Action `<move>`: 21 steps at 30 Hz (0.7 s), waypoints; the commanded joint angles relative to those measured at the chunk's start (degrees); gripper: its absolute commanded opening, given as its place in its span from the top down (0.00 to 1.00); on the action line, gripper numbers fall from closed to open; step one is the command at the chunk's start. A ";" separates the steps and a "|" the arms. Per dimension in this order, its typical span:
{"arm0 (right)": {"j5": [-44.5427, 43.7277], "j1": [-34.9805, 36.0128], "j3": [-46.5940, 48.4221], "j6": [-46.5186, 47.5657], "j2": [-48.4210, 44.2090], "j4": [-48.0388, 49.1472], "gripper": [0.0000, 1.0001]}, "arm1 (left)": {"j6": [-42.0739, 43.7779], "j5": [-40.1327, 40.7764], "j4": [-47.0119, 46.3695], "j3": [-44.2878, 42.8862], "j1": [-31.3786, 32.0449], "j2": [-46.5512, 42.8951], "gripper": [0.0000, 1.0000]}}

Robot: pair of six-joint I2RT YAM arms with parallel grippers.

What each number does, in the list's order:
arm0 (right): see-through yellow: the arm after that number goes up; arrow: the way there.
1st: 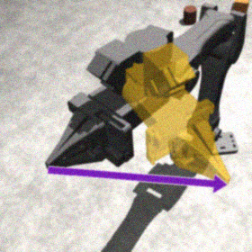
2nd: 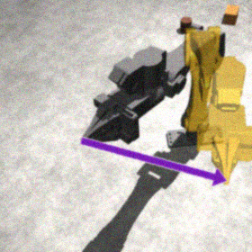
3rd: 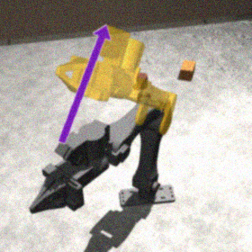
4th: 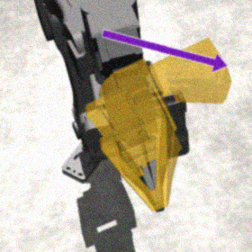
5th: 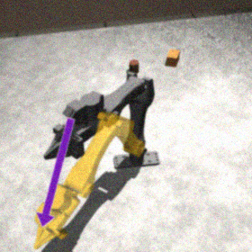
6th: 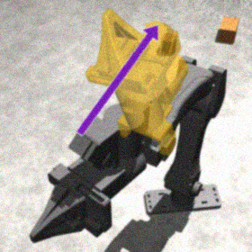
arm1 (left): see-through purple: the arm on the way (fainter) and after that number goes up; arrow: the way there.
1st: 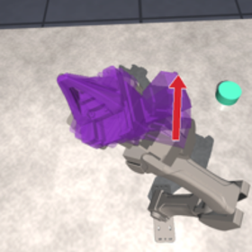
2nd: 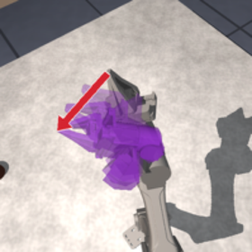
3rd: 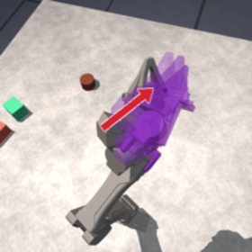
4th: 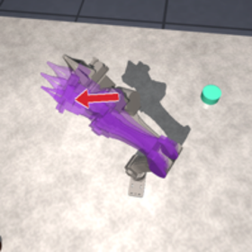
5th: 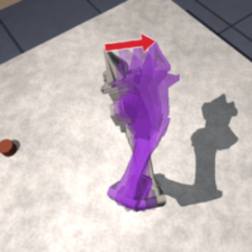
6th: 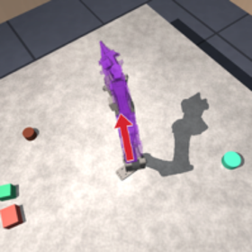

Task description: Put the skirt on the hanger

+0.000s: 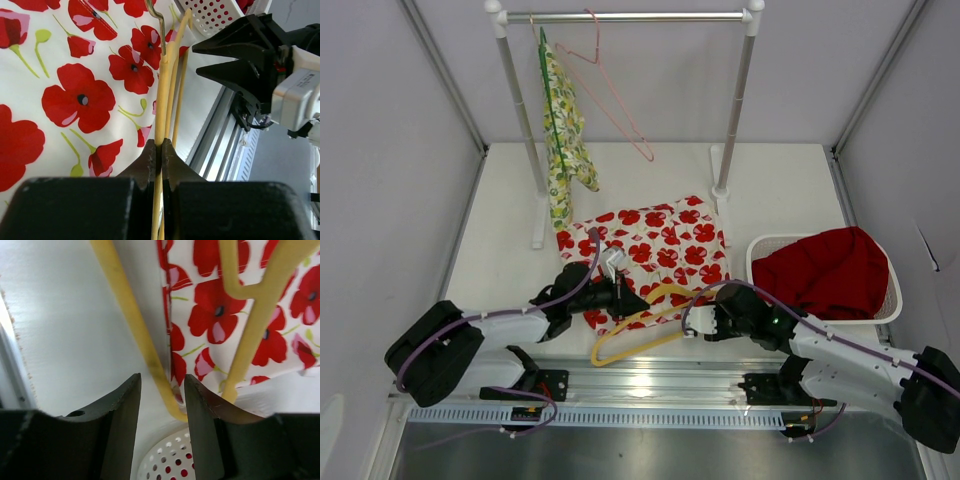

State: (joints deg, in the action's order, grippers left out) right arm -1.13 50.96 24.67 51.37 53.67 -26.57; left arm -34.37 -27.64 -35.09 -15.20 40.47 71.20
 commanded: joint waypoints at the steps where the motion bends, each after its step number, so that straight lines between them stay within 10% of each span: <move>1: -3.43 0.54 -1.98 1.71 -2.25 6.61 0.54 | 4.66 -0.40 3.27 -2.73 -1.09 -0.97 1.00; 21: -7.40 2.39 -8.49 -0.49 0.99 23.74 0.55 | 5.80 -0.22 5.30 0.17 -1.09 -3.43 1.00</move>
State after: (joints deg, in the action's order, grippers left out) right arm -6.24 52.62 17.69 51.13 53.49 -9.61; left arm -31.22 -27.86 -30.74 -15.97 39.99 69.10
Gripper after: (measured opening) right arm 0.449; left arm 0.036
